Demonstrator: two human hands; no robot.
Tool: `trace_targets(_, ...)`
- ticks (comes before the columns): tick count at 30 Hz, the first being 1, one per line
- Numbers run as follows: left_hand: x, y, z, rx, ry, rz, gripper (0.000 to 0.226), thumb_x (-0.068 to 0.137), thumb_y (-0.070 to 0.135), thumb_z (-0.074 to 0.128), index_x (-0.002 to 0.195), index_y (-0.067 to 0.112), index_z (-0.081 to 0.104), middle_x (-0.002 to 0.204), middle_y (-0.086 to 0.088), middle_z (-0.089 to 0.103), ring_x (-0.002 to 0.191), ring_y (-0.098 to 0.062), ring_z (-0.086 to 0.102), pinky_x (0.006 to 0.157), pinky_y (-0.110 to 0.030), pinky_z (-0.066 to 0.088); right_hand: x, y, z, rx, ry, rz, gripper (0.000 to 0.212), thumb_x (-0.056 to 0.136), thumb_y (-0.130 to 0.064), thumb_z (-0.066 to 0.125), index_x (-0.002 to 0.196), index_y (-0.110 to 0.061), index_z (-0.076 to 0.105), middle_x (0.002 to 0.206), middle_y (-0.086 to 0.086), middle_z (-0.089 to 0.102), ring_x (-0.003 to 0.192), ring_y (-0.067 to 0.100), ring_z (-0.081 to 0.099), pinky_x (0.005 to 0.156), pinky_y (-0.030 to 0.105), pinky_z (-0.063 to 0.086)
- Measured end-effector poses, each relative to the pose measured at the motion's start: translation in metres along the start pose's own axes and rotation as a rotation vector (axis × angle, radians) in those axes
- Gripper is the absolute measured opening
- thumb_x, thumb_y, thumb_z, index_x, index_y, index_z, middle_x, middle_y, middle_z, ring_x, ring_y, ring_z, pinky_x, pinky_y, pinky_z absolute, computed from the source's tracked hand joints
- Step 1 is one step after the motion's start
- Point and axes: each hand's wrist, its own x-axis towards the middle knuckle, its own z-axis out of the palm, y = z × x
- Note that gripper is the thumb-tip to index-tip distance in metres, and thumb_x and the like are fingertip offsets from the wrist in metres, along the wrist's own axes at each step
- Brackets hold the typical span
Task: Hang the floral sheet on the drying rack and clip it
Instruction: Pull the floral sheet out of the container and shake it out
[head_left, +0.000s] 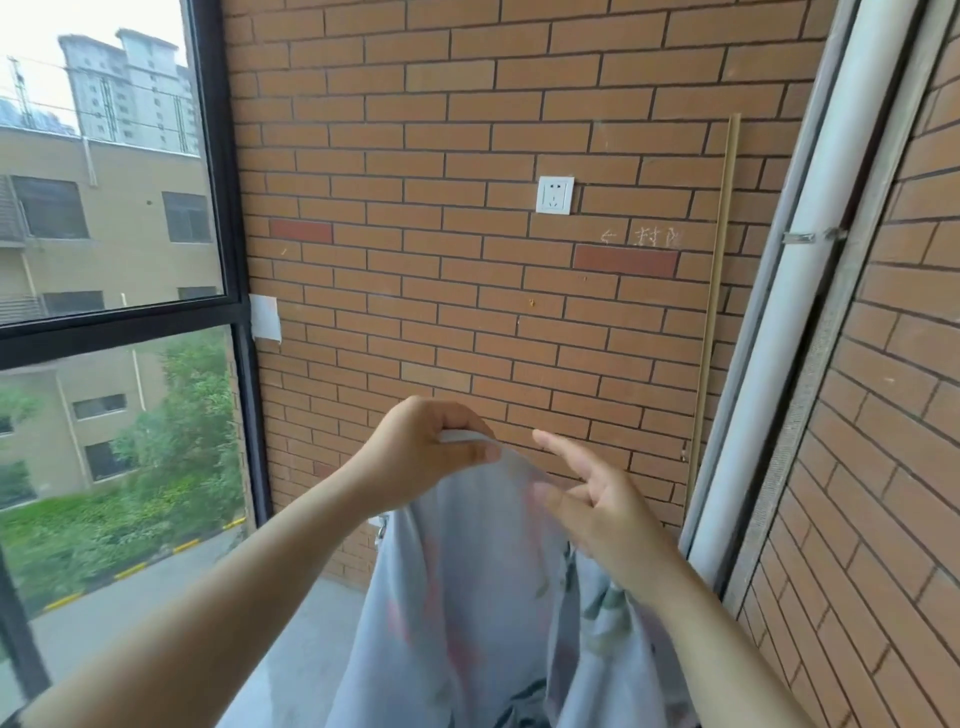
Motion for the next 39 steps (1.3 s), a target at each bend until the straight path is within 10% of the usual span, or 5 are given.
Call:
trace_targets(3,-0.008,0.000,0.015,0.017,-0.058,0.012,0.002,0.078,0.023,0.075,0.078,0.025,0.076,0.079,0.009,0.073,0.077,-0.004,0.065,0.073,-0.022,0.050,-0.001,0.012,0.018,0.070,-0.088,0.024,0.012,0.093,-0.031,0.062,0.098,-0.024,0.071,0.068,-0.001,0.068,0.052,0.014,0.059,0.054,0.031,0.049)
trace_targets(9,-0.023,-0.029,0.024,-0.073,-0.093,-0.069,0.016,0.077,0.030,0.078,0.072,0.017,0.070,0.055,0.010,0.051,0.052,-0.006,0.042,0.055,-0.024,0.035,-0.005,0.034,0.025,-0.015,0.091,-0.038,0.046,0.098,-0.030,0.054,0.056,-0.018,0.040,0.048,-0.008,0.029,0.047,0.010,0.027,0.049,0.025,0.022)
trace_targets(26,-0.098,-0.116,0.028,-0.137,-0.074,-0.306,0.060,0.045,0.073,0.075,0.048,0.021,0.044,0.048,0.008,0.035,0.047,-0.007,0.032,0.047,-0.024,0.020,-0.003,0.032,-0.028,-0.142,0.433,-0.064,0.048,0.097,-0.021,0.054,0.056,-0.015,0.031,0.042,-0.010,0.027,0.044,0.010,0.023,0.046,0.026,0.022)
trace_targets(35,-0.013,-0.053,-0.038,0.093,0.535,-0.021,0.043,0.067,0.013,0.082,0.053,0.007,0.042,0.049,0.002,0.036,0.048,-0.009,0.028,0.047,-0.026,0.024,-0.002,0.034,-0.035,-0.226,0.382,-0.101,0.046,0.098,-0.027,0.053,0.059,-0.008,0.038,0.046,-0.008,0.030,0.048,0.013,0.029,0.053,0.029,0.026)
trace_targets(39,-0.012,-0.072,-0.029,0.390,0.296,-0.038,0.054,0.064,0.040,0.081,0.052,0.008,0.039,0.050,-0.001,0.033,0.053,-0.020,0.029,0.049,-0.031,0.021,-0.001,0.034,-0.040,-0.386,0.558,-0.134,0.049,0.099,-0.029,0.052,0.059,-0.007,0.033,0.050,0.002,0.027,0.050,0.015,0.026,0.051,0.031,0.023)
